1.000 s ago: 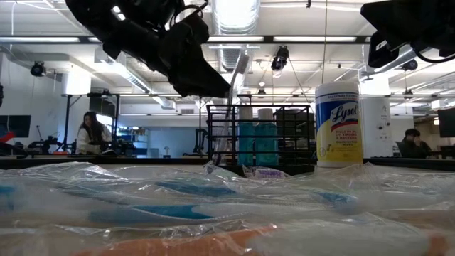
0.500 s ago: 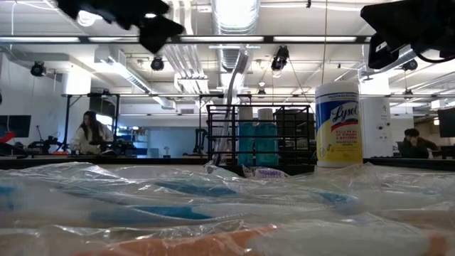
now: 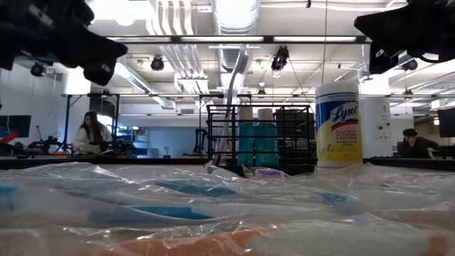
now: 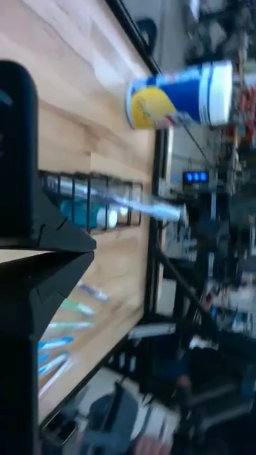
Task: Pick & Place toothbrushing station
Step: Put the violet toothbrush into the mesh organizer
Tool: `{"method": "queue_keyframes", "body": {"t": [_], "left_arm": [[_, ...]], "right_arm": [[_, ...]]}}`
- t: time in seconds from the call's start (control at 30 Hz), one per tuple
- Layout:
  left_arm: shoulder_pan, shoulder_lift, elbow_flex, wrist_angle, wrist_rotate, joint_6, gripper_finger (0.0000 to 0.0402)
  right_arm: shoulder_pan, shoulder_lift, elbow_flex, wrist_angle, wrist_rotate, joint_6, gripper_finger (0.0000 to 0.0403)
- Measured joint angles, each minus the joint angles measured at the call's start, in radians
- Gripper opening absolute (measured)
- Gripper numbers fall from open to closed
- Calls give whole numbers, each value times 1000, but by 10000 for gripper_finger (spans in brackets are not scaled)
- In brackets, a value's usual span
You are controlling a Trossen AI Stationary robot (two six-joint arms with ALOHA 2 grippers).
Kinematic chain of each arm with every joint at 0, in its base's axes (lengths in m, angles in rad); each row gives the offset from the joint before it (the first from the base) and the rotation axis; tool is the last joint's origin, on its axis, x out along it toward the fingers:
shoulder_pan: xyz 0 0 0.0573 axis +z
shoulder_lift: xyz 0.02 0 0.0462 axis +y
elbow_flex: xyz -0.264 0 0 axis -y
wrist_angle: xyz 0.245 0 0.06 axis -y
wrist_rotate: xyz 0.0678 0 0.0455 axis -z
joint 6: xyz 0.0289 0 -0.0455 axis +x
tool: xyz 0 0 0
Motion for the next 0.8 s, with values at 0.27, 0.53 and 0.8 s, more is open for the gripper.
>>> {"method": "queue_keyframes", "body": {"t": [0.27,0.53,0.8], "left_arm": [[0,-120,-73,1,87,52,5],[0,-184,-137,-8,66,49,4],[0,-201,-68,57,7,89,10]], "right_arm": [[-1,0,0,0,35,-1,8],[0,0,0,-45,35,21,8],[0,0,31,-54,35,65,8]]}}
